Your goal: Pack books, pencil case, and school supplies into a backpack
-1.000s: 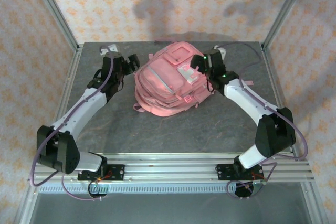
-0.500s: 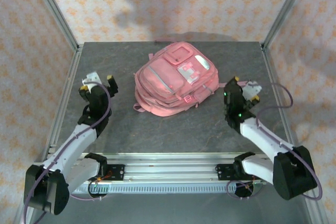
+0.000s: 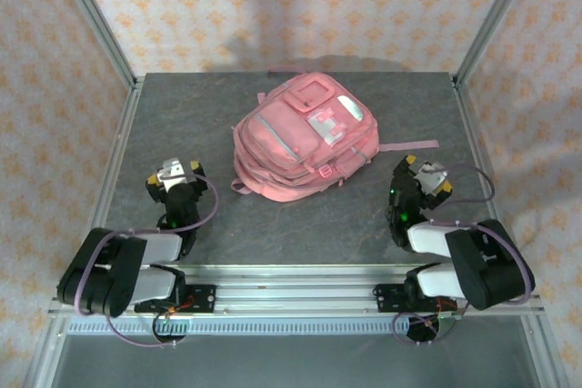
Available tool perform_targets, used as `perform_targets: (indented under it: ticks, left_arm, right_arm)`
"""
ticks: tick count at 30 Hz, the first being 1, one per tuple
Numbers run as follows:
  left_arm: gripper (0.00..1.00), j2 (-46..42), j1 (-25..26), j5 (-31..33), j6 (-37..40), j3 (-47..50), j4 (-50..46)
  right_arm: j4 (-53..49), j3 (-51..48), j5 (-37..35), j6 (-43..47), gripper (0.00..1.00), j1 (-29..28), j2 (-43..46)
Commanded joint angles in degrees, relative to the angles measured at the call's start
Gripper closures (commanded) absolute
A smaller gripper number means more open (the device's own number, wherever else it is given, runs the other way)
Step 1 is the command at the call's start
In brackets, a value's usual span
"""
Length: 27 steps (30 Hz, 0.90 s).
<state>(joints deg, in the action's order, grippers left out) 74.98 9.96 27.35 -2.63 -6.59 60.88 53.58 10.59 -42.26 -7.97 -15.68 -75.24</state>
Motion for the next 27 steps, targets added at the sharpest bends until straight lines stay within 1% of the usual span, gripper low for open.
perform_targets:
  ticks: [1, 3, 4, 6, 7, 8, 9, 10, 11, 12, 13, 14, 15, 16, 17, 19, 20, 22, 27]
  left_arm:
    - [0.01, 4.7, -0.7, -1.6, 4.2, -0.8, 17.6]
    - [0.01, 10.5, -0.8, -3.1, 6.0, 0.8, 27.8]
    - [0.0, 11.5, -0.8, -3.1, 6.7, 0.8, 29.4]
    - [0.0, 9.8, -1.1, -3.6, 5.3, 0.5, 25.6]
    - [0.0, 9.8, -1.2, -4.4, 5.2, 0.7, 25.9]
    - [0.0, 10.8, -1.8, -5.9, 4.7, 1.3, 27.7]
    - [0.01, 12.8, -2.9, -7.2, 3.9, 1.8, 29.6]
    - [0.0, 16.4, -3.0, -6.5, 5.5, 1.9, 36.1]
    - [0.0, 17.4, -2.0, -5.1, 6.3, 1.7, 37.4]
    - [0.0, 15.6, -2.2, -5.5, 5.2, 1.0, 32.5]
    - [0.0, 13.3, -2.5, -5.3, 3.6, -0.8, 25.5]
    - [0.0, 12.8, -3.1, -5.4, 2.8, -2.3, 22.0]
    - [0.0, 13.6, -3.3, -5.3, 3.1, -2.3, 23.3]
    - [0.0, 14.9, -3.3, -5.3, 3.9, -1.8, 26.6]
    - [0.0, 15.0, -3.3, -5.3, 3.8, -1.8, 26.6]
    - [0.0, 13.7, -3.6, -5.4, 2.7, -3.0, 22.2]
    - [0.0, 14.1, -4.0, -5.8, 2.6, -3.2, 22.5]
    - [0.0, 14.1, -4.2, -6.1, 2.5, -3.4, 22.2]
    - [0.01, 13.9, -4.6, -6.5, 2.1, -3.8, 21.0]
  right_arm:
    - [10.6, 0.2, 4.2, 4.7, 0.0, 1.8, -0.7]
    - [16.9, -1.8, 11.2, 8.4, 0.0, 3.7, -1.2]
    - [20.2, -3.5, 15.5, 8.7, 0.0, 5.3, -1.8]
    - [31.1, -6.5, 23.2, 7.8, 0.0, 9.4, -6.5]
    - [30.9, -6.6, 29.0, 8.2, 0.0, 10.6, -7.4]
    - [28.2, -5.4, 31.8, 8.9, 0.0, 10.8, -7.9]
    - [32.5, -4.9, 32.5, 10.3, 0.0, 10.6, -11.8]
    - [33.5, -3.7, 31.6, 11.0, 0.0, 10.4, -14.0]
    - [24.4, -0.5, 29.5, 9.9, 0.0, 10.1, -12.3]
    - [15.9, 2.4, 29.6, 8.2, 0.0, 10.5, -10.8]
    - [21.7, 1.0, 30.9, 8.8, 0.0, 11.3, -12.3]
    - [23.8, 0.1, 30.3, 9.4, 0.0, 10.8, -12.8]
    - [20.1, 1.3, 29.9, 9.2, 0.0, 10.6, -12.0]
    - [18.3, 1.5, 30.5, 8.7, 0.0, 10.8, -11.1]
    - [20.8, 1.1, 30.3, 9.1, 0.0, 10.9, -12.0]
    - [18.4, 1.7, 30.6, 8.7, 0.0, 10.9, -11.5]
    - [19.7, 1.6, 30.5, 9.0, 0.0, 10.9, -12.2]
    - [17.7, 2.5, 31.4, 8.7, 0.0, 11.3, -12.2]
    - [18.0, 2.1, 32.4, 8.5, 0.0, 11.8, -11.7]
